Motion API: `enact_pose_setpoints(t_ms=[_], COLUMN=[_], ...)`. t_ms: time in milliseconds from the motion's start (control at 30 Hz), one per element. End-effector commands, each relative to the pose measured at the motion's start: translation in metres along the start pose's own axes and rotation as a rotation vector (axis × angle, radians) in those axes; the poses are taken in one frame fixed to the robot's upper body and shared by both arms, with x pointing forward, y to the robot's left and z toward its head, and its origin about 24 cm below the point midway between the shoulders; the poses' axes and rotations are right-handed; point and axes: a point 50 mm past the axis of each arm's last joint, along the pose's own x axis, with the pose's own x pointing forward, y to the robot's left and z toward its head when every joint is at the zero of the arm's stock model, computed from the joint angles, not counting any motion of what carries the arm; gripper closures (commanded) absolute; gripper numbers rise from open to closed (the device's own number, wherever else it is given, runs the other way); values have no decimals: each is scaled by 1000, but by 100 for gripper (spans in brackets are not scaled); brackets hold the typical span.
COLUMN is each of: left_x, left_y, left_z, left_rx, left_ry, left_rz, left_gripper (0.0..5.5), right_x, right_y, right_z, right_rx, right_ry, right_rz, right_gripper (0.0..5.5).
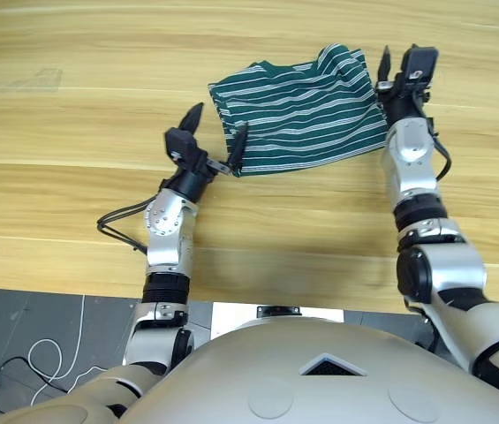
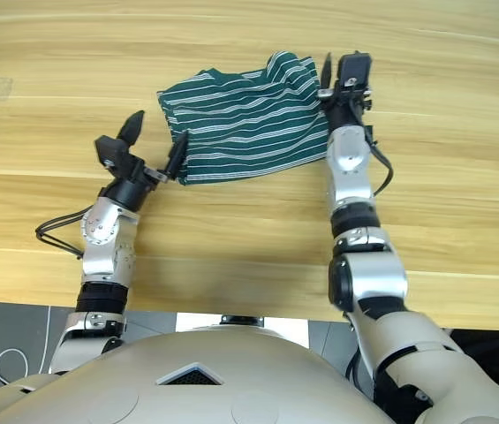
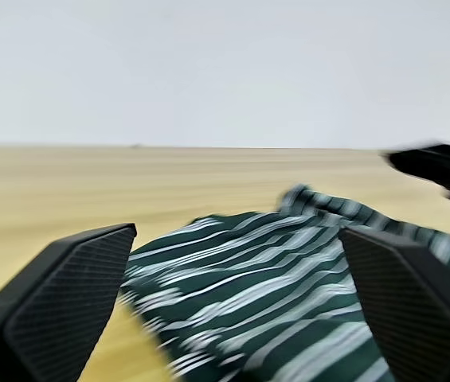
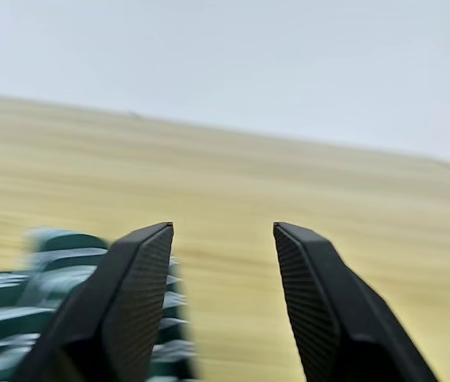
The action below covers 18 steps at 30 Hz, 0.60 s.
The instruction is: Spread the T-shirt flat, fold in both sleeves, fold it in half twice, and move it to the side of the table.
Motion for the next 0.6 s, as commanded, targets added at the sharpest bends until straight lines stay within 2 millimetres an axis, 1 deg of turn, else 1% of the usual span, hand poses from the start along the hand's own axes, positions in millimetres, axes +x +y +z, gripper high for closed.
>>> enact_pose_setpoints(t_ms=[33,100,133,167,233,300,367,433,533,600], left_x=[30,48,56,62,74,83,90,97,97,86], left_y=[4,13,15,16,15,13,13,17,32,45], left_z=[15,15,12,8,-5,-16,-23,-29,-33,-39], left_rx=[77,3,-42,-78,-132,-155,-162,-123,-56,-75], left_ry=[-22,-1,19,46,132,219,286,400,522,583], left_rz=[-50,20,54,75,134,191,229,271,303,351], left_gripper=[81,81,81,81,81,81,81,81,81,81], right_x=[5,9,10,10,11,11,11,11,8,3], right_y=[20,16,14,13,18,24,27,27,24,22], right_z=[19,20,19,17,12,10,11,14,19,22], right_rx=[-62,-56,-51,-57,-74,-80,-68,-39,-9,2], right_ry=[-68,-47,-33,-22,3,19,12,-6,-31,-50], right_rz=[105,80,69,58,70,85,86,65,39,30], right_gripper=[317,317,317,317,317,317,317,317,317,317])
